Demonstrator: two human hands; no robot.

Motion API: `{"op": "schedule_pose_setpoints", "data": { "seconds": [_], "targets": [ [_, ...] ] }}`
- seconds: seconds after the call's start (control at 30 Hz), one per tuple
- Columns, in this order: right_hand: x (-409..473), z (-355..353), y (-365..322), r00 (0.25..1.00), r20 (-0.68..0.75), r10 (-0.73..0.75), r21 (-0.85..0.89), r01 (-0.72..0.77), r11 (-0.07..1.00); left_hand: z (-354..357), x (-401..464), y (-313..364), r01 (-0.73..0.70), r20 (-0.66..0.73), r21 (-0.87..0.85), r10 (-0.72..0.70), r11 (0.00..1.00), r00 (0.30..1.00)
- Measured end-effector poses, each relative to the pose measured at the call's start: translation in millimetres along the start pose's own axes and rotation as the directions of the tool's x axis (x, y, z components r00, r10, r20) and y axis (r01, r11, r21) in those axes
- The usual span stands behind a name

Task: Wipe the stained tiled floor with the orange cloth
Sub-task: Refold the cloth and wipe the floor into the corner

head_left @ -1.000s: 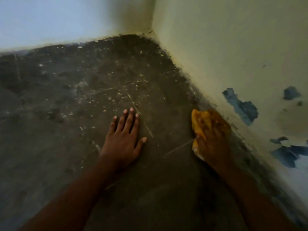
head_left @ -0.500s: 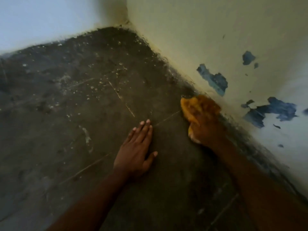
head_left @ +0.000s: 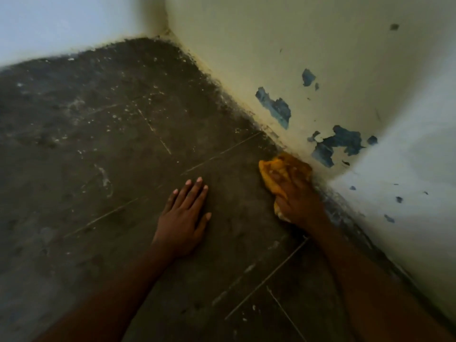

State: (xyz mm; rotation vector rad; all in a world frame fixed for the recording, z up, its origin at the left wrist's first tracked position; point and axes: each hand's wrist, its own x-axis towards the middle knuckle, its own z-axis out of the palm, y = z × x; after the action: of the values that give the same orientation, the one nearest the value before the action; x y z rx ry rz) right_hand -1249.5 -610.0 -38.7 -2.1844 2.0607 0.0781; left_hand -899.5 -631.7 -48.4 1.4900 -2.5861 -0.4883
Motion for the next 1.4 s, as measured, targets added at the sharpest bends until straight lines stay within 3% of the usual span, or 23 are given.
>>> {"op": "schedule_pose_setpoints", "data": {
  "seconds": [0.1, 0.13, 0.17, 0.23, 0.3, 0.43, 0.47, 0.53, 0.6, 0.67, 0.73, 0.83, 0.97, 1.0, 1.07, 1.13, 1.17, 1.2, 1.27, 1.33, 1.4],
  "targets": [
    [29, -9, -31, 0.952, -0.042, 0.303, 0.109, -0.297, 0.949, 2, -5, 1, 0.015, 0.011, -0.002, -0.015, 1.000, 1.000],
    [33, -11, -51, 0.941, -0.054, 0.334, 0.169, -0.321, 0.932, 2, -5, 2, 0.020, -0.001, 0.002, -0.020, 1.000, 1.000],
    [30, -11, -73, 0.953, -0.066, 0.295, 0.206, -0.277, 0.939, 3, -5, 2, 0.020, -0.022, 0.006, -0.020, 1.000, 1.000],
    [6, -3, -114, 0.988, -0.134, 0.079, 0.220, -0.048, 0.974, 6, -6, 2, 0.009, -0.064, 0.019, -0.008, 1.000, 0.998],
    [-34, 5, -137, 0.981, -0.144, -0.133, 0.147, 0.154, 0.977, 9, -7, 1, -0.005, -0.090, 0.018, 0.007, 1.000, 0.996],
    [-95, 15, -101, 0.970, -0.117, -0.214, 0.099, 0.226, 0.969, 7, -12, -2, -0.026, -0.121, 0.052, 0.032, 0.998, 0.992],
    [-94, 15, -78, 0.976, -0.125, -0.177, 0.062, 0.185, 0.981, 8, -14, 0, -0.030, -0.120, 0.072, 0.039, 0.997, 0.992],
    [-68, 10, -38, 0.986, -0.149, 0.076, 0.076, -0.066, 0.995, 8, -14, 3, -0.018, -0.133, 0.079, 0.029, 0.997, 0.991],
    [-33, 2, -25, 0.883, -0.172, 0.436, 0.190, -0.405, 0.895, 9, -15, 8, 0.000, -0.150, 0.057, 0.009, 0.998, 0.989],
    [-6, 1, -48, 0.772, -0.126, 0.623, 0.257, -0.581, 0.772, 11, -17, 11, 0.016, -0.163, 0.048, -0.008, 0.999, 0.987],
    [-5, 1, -95, 0.808, -0.129, 0.575, 0.288, -0.525, 0.801, 11, -17, 14, 0.024, -0.149, 0.032, -0.019, 0.999, 0.989],
    [-45, 9, -157, 0.959, -0.136, 0.247, 0.263, -0.205, 0.943, 13, -14, 16, 0.050, -0.144, 0.019, -0.046, 0.999, 0.988],
    [-114, 9, -121, 0.973, -0.210, 0.093, 0.165, -0.058, 0.985, 15, -15, 21, 0.070, -0.153, 0.039, -0.063, 0.997, 0.986],
    [-115, 6, -95, 0.974, -0.193, 0.122, 0.130, -0.098, 0.987, 11, -14, 22, 0.066, -0.151, 0.040, -0.060, 0.997, 0.987],
    [-102, 5, -48, 0.922, -0.160, 0.352, 0.137, -0.332, 0.933, 11, -15, 24, 0.072, -0.151, 0.037, -0.065, 0.997, 0.986],
    [-68, 4, -30, 0.760, -0.092, 0.644, 0.261, -0.606, 0.752, 14, -15, 26, 0.086, -0.143, 0.041, -0.080, 0.995, 0.986],
    [-49, 1, -34, 0.696, -0.038, 0.717, 0.303, -0.676, 0.672, 15, -15, 28, 0.099, -0.141, 0.040, -0.092, 0.994, 0.986],
    [-34, 0, -45, 0.679, -0.001, 0.735, 0.327, -0.694, 0.642, 14, -15, 29, 0.107, -0.138, 0.039, -0.100, 0.994, 0.985],
    [-23, -3, -73, 0.786, -0.010, 0.618, 0.286, -0.589, 0.756, 14, -14, 30, 0.122, -0.131, 0.030, -0.117, 0.992, 0.985],
    [-47, -3, -89, 0.917, -0.089, 0.389, 0.257, -0.356, 0.898, 12, -14, 32, 0.125, -0.119, 0.015, -0.122, 0.992, 0.985],
    [-96, 9, -90, 0.961, -0.147, 0.235, 0.232, -0.198, 0.952, 13, -17, 32, 0.117, -0.114, 0.011, -0.115, 0.993, 0.987]
  ]
}}
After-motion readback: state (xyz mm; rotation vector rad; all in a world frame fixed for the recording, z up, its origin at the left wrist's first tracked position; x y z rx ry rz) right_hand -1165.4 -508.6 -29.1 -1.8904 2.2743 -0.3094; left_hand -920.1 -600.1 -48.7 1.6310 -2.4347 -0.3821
